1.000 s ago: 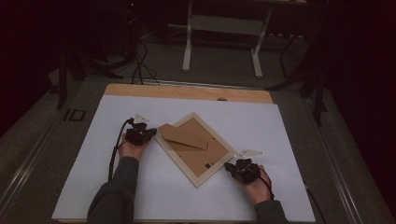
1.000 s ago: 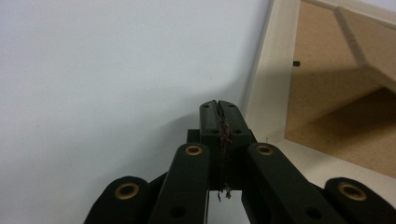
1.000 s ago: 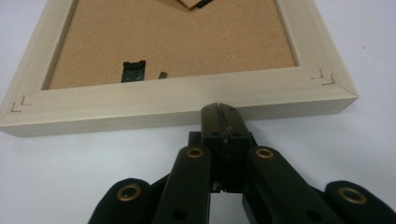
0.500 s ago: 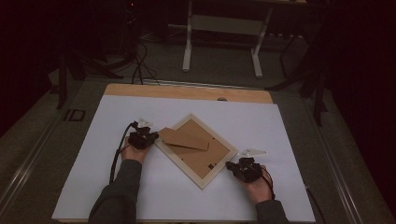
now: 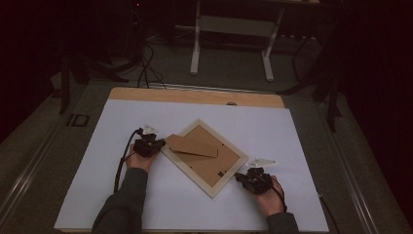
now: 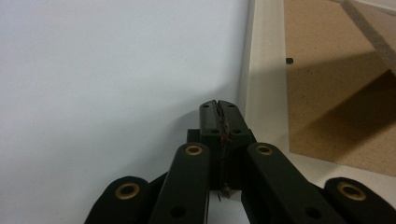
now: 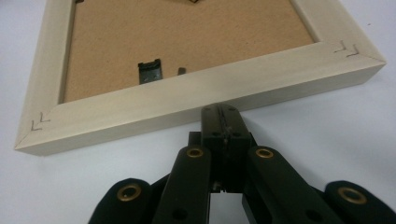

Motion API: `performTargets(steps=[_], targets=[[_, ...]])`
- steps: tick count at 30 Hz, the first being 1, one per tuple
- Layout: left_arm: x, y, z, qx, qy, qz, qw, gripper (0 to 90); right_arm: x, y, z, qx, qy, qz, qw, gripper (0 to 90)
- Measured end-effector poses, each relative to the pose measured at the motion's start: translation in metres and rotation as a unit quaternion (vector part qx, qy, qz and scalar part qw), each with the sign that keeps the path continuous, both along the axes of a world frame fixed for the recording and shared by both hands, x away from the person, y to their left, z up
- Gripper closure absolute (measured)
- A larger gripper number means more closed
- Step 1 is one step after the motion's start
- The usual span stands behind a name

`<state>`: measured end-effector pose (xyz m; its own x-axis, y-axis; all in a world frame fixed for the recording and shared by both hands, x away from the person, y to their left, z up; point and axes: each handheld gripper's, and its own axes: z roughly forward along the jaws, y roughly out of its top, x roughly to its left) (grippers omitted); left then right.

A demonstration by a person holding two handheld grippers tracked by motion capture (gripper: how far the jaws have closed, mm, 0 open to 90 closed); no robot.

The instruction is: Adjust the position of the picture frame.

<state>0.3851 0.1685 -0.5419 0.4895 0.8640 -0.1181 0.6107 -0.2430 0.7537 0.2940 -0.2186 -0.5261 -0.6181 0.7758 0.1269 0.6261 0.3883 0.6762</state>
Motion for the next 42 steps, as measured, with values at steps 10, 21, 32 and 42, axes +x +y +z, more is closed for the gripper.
performTargets(steps=[10,21,32,42], targets=[[-0.002,0.002,-0.001,-0.01,0.005,0.008,0.9999,90.0,0.002,0.002,-0.003,0.006,0.013,-0.012,0.9998,90.0],[-0.005,0.004,-0.001,-0.009,0.004,0.009,0.9999,90.0,0.004,0.008,-0.002,0.006,0.017,-0.02,0.9996,90.0],[-0.006,0.004,0.0,-0.007,0.004,0.009,0.9999,90.0,-0.002,0.015,0.0,-0.001,0.027,-0.006,0.9996,90.0],[-0.01,0.003,0.003,0.013,0.013,0.015,0.9997,90.0,0.009,0.014,0.0,-0.001,0.031,-0.018,0.9994,90.0]])
